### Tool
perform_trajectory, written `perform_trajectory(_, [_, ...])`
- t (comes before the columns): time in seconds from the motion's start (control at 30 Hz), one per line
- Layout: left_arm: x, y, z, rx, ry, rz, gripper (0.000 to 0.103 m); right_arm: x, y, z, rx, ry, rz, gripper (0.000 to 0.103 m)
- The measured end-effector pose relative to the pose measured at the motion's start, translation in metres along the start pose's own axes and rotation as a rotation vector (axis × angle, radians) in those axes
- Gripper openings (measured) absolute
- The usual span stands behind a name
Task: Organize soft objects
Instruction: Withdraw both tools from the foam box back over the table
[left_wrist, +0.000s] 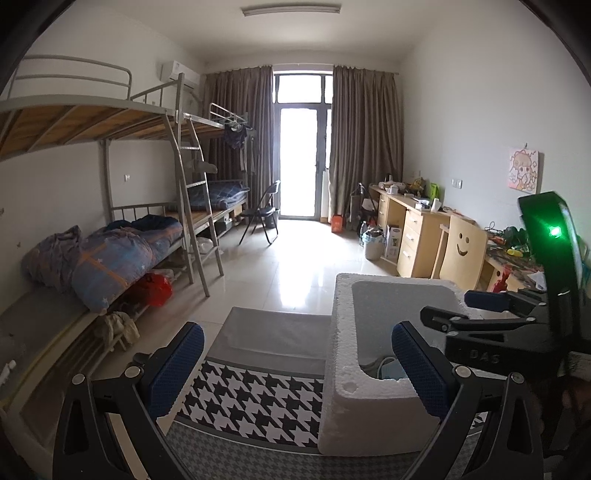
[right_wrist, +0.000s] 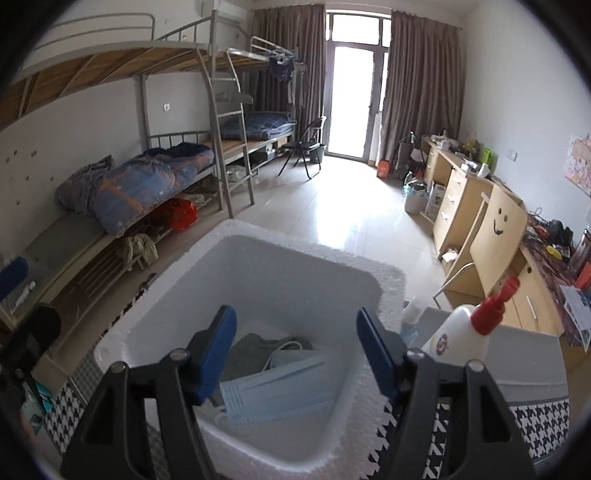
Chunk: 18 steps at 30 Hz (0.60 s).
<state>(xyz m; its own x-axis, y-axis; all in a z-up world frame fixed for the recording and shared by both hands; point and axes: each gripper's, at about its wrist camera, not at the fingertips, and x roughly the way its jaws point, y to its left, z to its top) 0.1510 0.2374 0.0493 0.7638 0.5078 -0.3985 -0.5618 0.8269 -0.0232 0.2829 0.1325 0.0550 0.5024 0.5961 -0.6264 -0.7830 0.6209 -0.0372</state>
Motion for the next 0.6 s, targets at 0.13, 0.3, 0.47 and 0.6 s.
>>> perform_trajectory(0.13, [-0.002, -0.001, 0.002, 0.003, 0.006, -0.010, 0.102, -0.014, -0.004, 0.001, 0.007, -0.030, -0.009, 0.072])
perform_trajectory(0.3, [-0.016, -0.003, 0.006, 0.004, -0.017, -0.009, 0.102, -0.035, -0.011, 0.001, 0.043, -0.075, 0.003, 0.078])
perform_trajectory(0.47, [-0.028, -0.007, 0.008, 0.006, -0.029, -0.013, 0.102, -0.057, -0.012, -0.003, 0.047, -0.131, -0.006, 0.079])
perform_trajectory(0.6, [-0.039, -0.011, 0.010, 0.013, -0.046, -0.018, 0.102, -0.070, -0.014, -0.004, 0.057, -0.164, -0.017, 0.079])
